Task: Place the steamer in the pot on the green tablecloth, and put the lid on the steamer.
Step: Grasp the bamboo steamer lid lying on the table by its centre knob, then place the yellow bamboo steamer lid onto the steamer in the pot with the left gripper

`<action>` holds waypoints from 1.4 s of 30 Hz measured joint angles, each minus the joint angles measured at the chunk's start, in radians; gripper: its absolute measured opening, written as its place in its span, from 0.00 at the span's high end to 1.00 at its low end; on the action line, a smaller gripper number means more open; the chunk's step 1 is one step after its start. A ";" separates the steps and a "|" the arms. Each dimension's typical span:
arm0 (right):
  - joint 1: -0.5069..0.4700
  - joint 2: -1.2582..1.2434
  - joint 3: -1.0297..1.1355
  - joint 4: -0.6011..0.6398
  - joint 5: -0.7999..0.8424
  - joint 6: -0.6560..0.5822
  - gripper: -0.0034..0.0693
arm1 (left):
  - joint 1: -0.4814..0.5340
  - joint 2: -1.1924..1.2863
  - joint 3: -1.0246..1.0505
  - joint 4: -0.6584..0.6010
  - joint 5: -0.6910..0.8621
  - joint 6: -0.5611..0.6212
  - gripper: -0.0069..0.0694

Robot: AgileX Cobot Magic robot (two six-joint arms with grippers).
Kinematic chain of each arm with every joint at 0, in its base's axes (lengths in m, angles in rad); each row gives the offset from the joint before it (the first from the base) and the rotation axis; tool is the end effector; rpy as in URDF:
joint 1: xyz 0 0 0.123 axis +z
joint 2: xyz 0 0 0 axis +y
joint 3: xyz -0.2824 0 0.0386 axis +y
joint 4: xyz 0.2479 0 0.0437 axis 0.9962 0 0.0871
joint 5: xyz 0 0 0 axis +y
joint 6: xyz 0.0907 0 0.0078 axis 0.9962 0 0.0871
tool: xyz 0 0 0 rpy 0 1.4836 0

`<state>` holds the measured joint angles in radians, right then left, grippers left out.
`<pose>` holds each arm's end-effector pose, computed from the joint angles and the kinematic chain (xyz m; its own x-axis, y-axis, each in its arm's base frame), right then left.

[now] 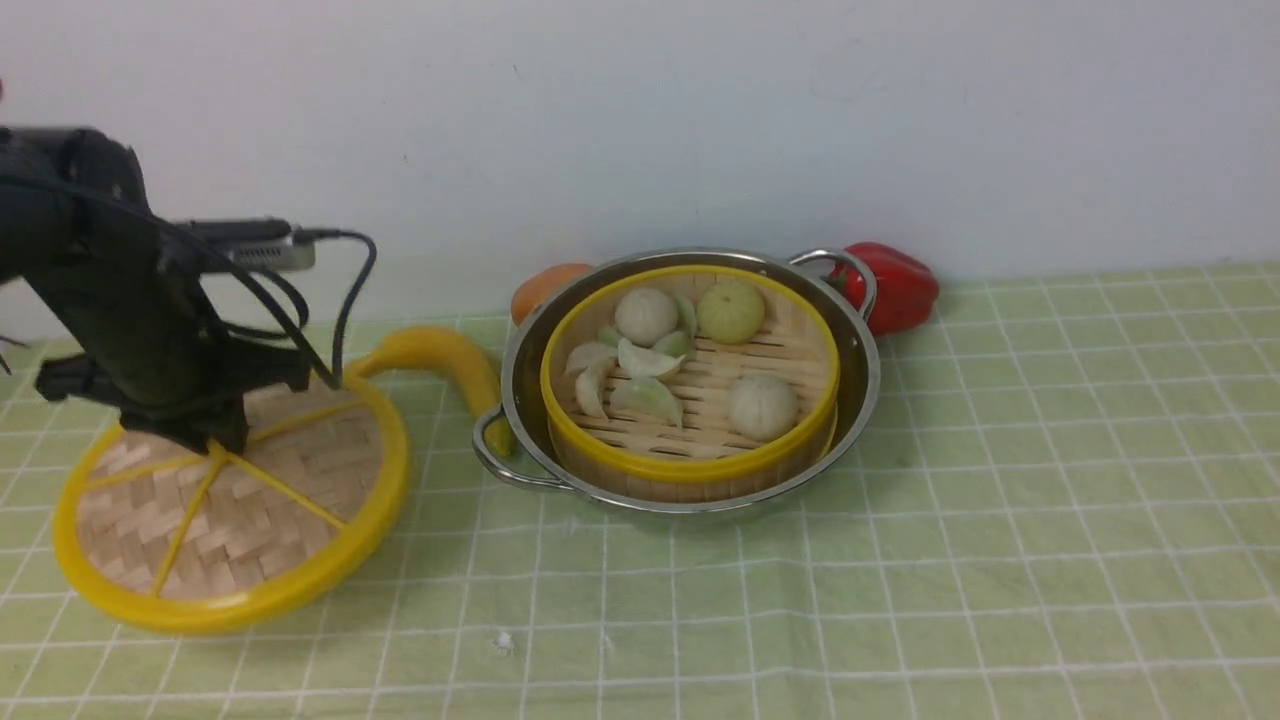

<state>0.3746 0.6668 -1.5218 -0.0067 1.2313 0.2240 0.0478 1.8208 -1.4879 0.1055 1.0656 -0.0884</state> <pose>0.0178 0.0064 0.5176 -0.3381 0.1034 -0.9354 -0.2931 0.9329 0.2091 0.3783 0.0265 0.2598 -0.9615 -0.0831 -0.2620 -0.1072 0.9911 0.0793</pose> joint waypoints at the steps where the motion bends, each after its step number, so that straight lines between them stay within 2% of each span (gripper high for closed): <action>1: 0.000 0.000 0.000 0.000 0.000 0.000 0.38 | -0.003 -0.006 -0.043 0.003 0.039 0.002 0.75; 5: 0.000 0.000 0.000 0.000 0.000 0.000 0.38 | -0.048 -0.014 -0.250 0.005 0.135 0.035 0.75; 14: 0.000 0.000 0.000 -0.001 0.000 0.002 0.38 | -0.362 0.153 -0.580 -0.020 0.146 0.057 0.75; 15: 0.000 0.000 0.000 -0.001 0.000 0.002 0.38 | -0.434 0.231 -0.649 -0.022 0.146 0.058 0.75; 19: 0.000 0.000 0.000 -0.001 0.000 0.002 0.38 | -0.517 0.353 -0.754 -0.019 0.149 0.061 0.75; 24: 0.000 0.000 0.000 -0.001 0.001 0.002 0.38 | -0.546 0.446 -0.848 0.007 0.157 0.045 0.75; 42: 0.000 0.000 0.000 -0.001 0.001 0.003 0.38 | -0.545 0.544 -0.855 -0.002 0.163 0.043 0.75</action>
<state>0.3746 0.6668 -1.5218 -0.0077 1.2321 0.2269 -0.4968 2.3643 -2.3432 0.1033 1.2284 -0.0455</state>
